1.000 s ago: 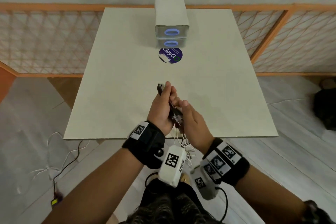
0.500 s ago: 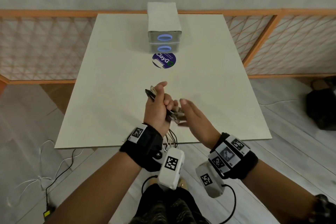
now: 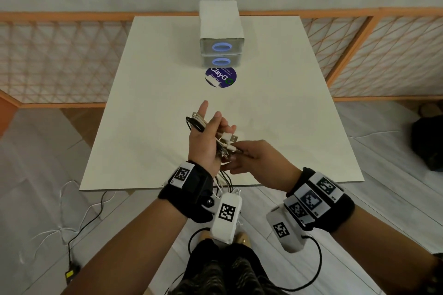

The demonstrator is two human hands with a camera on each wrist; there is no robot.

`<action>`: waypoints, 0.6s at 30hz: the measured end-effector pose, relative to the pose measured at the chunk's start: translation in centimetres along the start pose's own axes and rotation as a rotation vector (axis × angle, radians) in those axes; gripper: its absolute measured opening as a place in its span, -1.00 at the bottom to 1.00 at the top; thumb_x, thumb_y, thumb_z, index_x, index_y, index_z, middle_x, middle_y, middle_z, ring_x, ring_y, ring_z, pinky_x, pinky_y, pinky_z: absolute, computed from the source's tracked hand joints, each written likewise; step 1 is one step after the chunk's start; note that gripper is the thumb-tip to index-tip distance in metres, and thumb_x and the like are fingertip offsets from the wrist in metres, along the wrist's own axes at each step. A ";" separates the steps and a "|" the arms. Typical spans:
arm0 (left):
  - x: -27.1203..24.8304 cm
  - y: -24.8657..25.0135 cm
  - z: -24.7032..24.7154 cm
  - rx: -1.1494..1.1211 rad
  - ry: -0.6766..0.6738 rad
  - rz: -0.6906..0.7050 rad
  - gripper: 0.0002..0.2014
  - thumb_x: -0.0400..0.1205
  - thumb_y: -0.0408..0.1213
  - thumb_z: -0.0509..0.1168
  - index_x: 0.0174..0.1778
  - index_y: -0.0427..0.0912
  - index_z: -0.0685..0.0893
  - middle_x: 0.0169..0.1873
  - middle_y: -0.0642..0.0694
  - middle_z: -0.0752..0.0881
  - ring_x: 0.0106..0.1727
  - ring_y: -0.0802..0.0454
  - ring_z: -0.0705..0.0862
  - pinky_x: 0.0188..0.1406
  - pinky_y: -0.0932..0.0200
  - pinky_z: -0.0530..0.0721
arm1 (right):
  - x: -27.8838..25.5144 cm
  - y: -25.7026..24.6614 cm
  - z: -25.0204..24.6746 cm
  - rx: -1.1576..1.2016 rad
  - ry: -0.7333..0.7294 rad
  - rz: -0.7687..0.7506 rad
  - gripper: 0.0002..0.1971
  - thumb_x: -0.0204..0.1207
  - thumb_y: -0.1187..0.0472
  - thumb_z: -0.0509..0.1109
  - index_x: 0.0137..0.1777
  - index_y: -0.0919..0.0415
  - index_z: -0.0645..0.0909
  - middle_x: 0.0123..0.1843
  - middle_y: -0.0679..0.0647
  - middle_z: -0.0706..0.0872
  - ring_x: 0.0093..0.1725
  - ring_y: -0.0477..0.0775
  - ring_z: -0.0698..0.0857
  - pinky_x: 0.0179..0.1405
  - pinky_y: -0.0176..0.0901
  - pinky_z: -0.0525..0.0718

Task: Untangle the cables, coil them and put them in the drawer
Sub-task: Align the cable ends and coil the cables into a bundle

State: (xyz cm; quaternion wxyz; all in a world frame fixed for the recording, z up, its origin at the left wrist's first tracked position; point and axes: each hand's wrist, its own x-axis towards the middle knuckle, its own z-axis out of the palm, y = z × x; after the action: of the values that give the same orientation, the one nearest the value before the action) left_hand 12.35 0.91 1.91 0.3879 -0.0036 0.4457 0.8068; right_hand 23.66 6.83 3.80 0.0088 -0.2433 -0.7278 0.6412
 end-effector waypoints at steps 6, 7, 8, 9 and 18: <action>-0.3 0.6 0.4 0.011 0.003 -0.022 -0.90 0.69 -0.36 0.17 -0.07 -0.18 0.59 -0.69 0.06 0.34 -0.67 0.15 0.37 -0.44 0.21 0.63 | -0.3 0.5 1.0 -0.079 0.011 -0.027 -0.83 0.62 0.36 0.18 0.01 0.43 0.58 -0.20 0.12 0.78 -0.11 0.15 0.80 0.04 0.13 0.76; -0.1 0.7 0.3 -0.013 0.032 -0.027 -0.87 0.71 -0.33 0.16 -0.12 -0.19 0.57 -0.70 0.07 0.31 -0.68 0.15 0.34 -0.50 0.25 0.57 | -0.4 0.6 1.0 -0.115 -0.012 -0.057 -0.82 0.63 0.31 0.20 0.07 0.42 0.57 -0.16 0.13 0.80 -0.09 0.13 0.80 0.04 0.09 0.76; 0.1 0.8 0.2 -0.037 0.059 -0.035 -0.84 0.71 -0.29 0.16 -0.18 -0.19 0.53 -0.70 0.08 0.30 -0.69 0.16 0.32 -0.54 0.28 0.54 | -0.4 0.5 0.9 -0.162 -0.023 -0.091 -0.80 0.62 0.27 0.24 0.10 0.40 0.57 -0.13 0.14 0.82 -0.09 0.10 0.79 0.03 0.04 0.76; 0.2 0.8 0.2 -0.054 0.078 -0.051 -0.79 0.71 -0.24 0.17 -0.25 -0.17 0.48 -0.70 0.08 0.28 -0.69 0.16 0.32 -0.56 0.29 0.53 | -0.3 0.4 0.9 -0.211 -0.012 -0.119 -0.80 0.61 0.25 0.27 0.09 0.38 0.59 -0.13 0.15 0.82 -0.11 0.07 0.79 0.02 0.00 0.75; -0.4 0.3 -1.2 -0.159 0.035 -0.285 -0.58 0.70 0.03 0.11 -0.44 -0.10 0.33 -0.54 0.01 0.31 -0.45 0.07 0.42 -0.39 0.22 0.62 | 0.5 0.9 0.8 -0.361 0.080 -0.186 -0.77 0.63 0.18 0.25 -0.22 0.25 0.59 -0.32 0.10 0.79 -0.38 -0.02 0.75 -0.29 -0.29 0.68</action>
State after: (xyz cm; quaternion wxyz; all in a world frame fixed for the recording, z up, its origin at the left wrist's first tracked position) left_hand 12.02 -0.33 1.51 0.4891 -0.1114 0.3821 0.7761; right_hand 23.29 6.37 2.66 0.0532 -0.1979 -0.8491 0.4868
